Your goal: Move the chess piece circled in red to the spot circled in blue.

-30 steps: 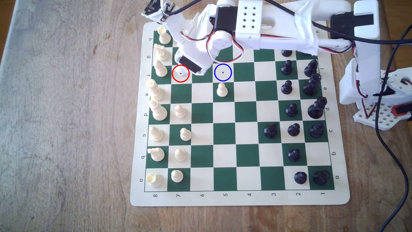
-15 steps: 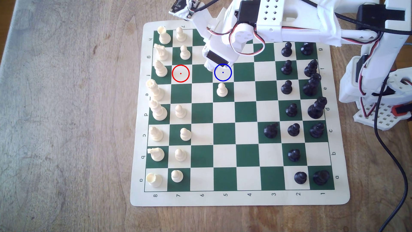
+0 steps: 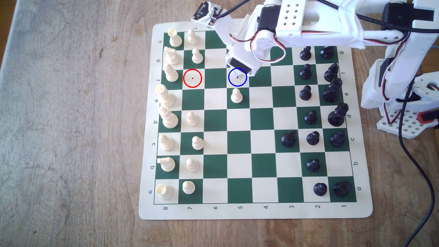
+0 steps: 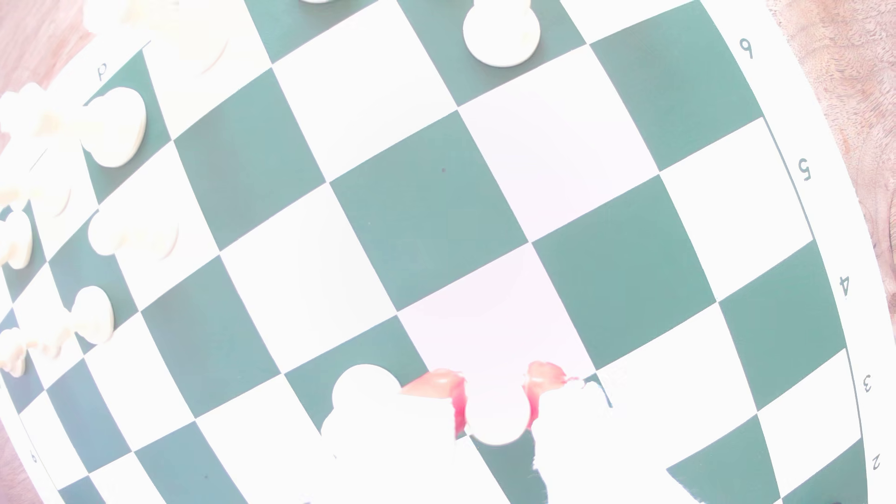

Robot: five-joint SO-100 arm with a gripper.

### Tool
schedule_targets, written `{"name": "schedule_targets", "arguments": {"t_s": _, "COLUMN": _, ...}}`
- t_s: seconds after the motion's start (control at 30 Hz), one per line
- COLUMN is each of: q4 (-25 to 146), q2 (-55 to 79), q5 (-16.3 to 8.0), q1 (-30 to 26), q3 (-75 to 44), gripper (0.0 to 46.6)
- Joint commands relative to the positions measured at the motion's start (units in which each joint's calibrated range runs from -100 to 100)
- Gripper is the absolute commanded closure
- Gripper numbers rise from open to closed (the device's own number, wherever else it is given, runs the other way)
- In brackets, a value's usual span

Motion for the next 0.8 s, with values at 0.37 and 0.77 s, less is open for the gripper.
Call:
{"name": "schedule_targets", "arguments": {"t_s": 0.37, "q4": -2.4, "q2": 1.1, "q5": 0.2, "q1": 0.8, "q3": -0.7, "gripper": 46.4}}
{"name": "schedule_targets", "arguments": {"t_s": 0.77, "q4": -3.1, "q2": 3.1, "q5": 0.0, "q1": 0.2, "q3": -0.4, "gripper": 46.4}}
